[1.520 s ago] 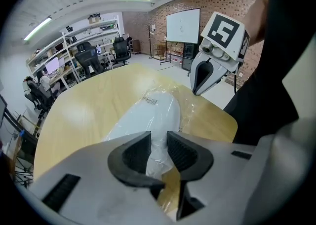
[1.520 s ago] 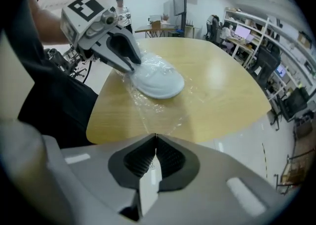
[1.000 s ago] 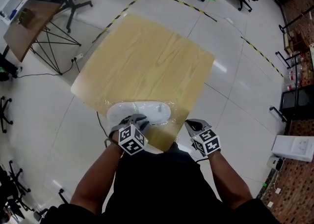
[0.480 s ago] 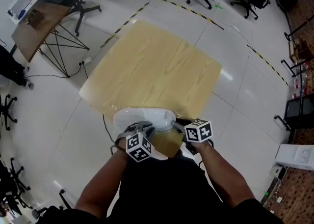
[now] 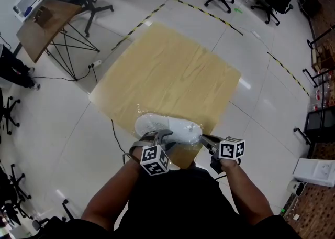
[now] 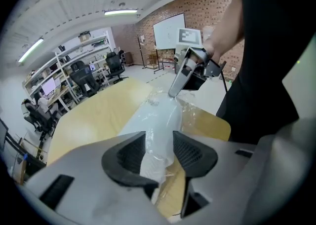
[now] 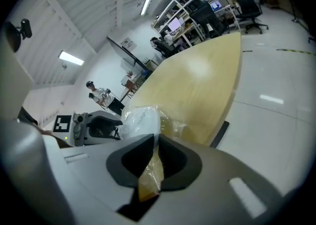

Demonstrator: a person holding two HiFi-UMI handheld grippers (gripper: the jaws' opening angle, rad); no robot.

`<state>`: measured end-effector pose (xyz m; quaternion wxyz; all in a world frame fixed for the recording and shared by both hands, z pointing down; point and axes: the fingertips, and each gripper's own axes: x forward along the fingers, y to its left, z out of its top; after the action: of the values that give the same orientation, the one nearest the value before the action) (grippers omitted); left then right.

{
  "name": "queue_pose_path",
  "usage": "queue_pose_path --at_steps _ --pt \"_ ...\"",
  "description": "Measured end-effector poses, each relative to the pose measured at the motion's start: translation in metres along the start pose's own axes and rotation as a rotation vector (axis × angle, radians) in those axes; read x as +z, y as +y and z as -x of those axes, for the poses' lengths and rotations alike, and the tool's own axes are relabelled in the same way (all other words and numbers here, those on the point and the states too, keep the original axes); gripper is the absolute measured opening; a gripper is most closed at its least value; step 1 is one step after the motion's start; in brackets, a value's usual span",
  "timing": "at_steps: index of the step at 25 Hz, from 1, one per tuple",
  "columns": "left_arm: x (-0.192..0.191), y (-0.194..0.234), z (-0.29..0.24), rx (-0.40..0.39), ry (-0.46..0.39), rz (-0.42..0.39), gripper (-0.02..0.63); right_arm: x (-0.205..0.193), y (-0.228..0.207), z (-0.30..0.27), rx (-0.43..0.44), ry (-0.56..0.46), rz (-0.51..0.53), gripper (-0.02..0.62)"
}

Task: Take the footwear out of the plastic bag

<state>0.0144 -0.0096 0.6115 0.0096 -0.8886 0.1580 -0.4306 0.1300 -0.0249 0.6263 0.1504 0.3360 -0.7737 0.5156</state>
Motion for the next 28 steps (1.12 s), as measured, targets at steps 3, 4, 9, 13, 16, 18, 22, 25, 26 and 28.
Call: queue_pose_path --at_steps 3,4,9,13,16,18,22,25,26,28 --pt "0.001 0.019 0.012 0.049 0.003 -0.041 0.218 0.004 -0.013 0.000 -0.041 -0.032 -0.070 0.034" --pt "-0.011 0.030 0.016 0.083 0.050 -0.059 0.218 0.004 -0.016 0.000 -0.051 -0.037 -0.092 0.034" --pt "-0.095 0.073 0.027 0.115 0.230 0.164 0.232 0.001 -0.012 -0.001 -0.068 -0.021 -0.068 0.034" --pt "-0.099 0.075 0.028 0.066 0.174 0.342 0.092 0.010 -0.006 0.002 -0.040 -0.056 -0.080 0.034" --pt "-0.093 0.075 0.026 0.096 0.196 0.264 0.045 0.017 -0.016 0.013 -0.015 -0.100 -0.172 0.029" --pt "-0.090 0.075 0.025 0.094 0.194 0.253 0.028 0.018 -0.023 0.023 -0.014 -0.109 -0.205 0.029" --pt "-0.097 0.077 0.029 0.096 0.228 0.210 0.029 0.015 -0.039 0.043 -0.041 -0.130 -0.228 0.029" --pt "-0.115 0.084 0.037 0.121 0.268 0.190 0.026 0.013 -0.052 0.055 -0.073 -0.157 -0.250 0.029" --pt "-0.123 0.087 0.041 0.132 0.280 0.194 0.026 0.012 -0.055 0.056 -0.083 -0.154 -0.246 0.029" --pt "-0.134 0.093 0.048 0.152 0.291 0.210 0.026 0.007 -0.060 0.057 -0.095 -0.142 -0.231 0.030"
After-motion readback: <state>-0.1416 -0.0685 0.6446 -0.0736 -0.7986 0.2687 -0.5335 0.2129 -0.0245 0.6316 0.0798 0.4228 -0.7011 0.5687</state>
